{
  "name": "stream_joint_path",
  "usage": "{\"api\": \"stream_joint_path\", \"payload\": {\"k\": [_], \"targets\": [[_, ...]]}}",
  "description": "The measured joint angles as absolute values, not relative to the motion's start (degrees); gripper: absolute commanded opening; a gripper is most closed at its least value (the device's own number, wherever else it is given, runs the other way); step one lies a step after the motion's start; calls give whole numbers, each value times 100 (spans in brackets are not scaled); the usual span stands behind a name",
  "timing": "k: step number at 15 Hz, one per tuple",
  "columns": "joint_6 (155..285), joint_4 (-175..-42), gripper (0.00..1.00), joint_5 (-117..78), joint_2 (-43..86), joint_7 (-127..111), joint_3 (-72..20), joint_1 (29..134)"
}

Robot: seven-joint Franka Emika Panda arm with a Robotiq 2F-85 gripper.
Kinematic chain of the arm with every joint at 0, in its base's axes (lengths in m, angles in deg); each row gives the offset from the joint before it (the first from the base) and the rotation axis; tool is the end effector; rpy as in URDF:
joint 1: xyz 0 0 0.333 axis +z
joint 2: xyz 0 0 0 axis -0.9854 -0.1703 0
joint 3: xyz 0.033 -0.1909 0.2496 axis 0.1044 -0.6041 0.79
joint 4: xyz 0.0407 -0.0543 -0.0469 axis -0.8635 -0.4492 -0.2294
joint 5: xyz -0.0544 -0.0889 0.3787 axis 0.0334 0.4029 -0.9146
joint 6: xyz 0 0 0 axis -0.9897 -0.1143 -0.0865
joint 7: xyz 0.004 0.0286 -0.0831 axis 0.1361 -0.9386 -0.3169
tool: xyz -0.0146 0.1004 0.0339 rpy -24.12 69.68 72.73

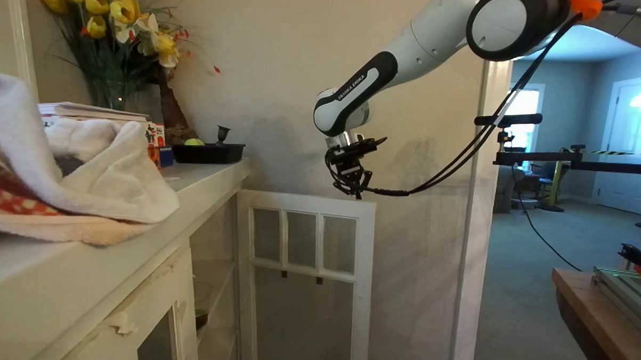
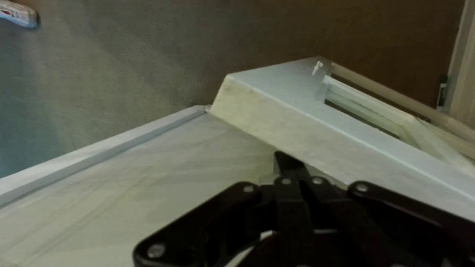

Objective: Close the cabinet door on the right

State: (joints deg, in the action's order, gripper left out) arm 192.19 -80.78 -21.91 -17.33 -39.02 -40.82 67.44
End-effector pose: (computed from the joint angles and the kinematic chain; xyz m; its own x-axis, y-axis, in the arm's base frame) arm 0.6687 -0.3283 0.2236 0.4859 -0.8740 -0.0020 -0.8237 -0.4587 0.3332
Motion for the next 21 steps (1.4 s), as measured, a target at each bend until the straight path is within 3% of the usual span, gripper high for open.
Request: {"api": "stream_joint_path", "payload": {"k": [6, 21], "targets": [[18607, -7848, 0, -2211, -1809, -3688, -3739, 6519], [18865, -7434, 0, -2376, -2010, -1945, -2706, 6375]]}}
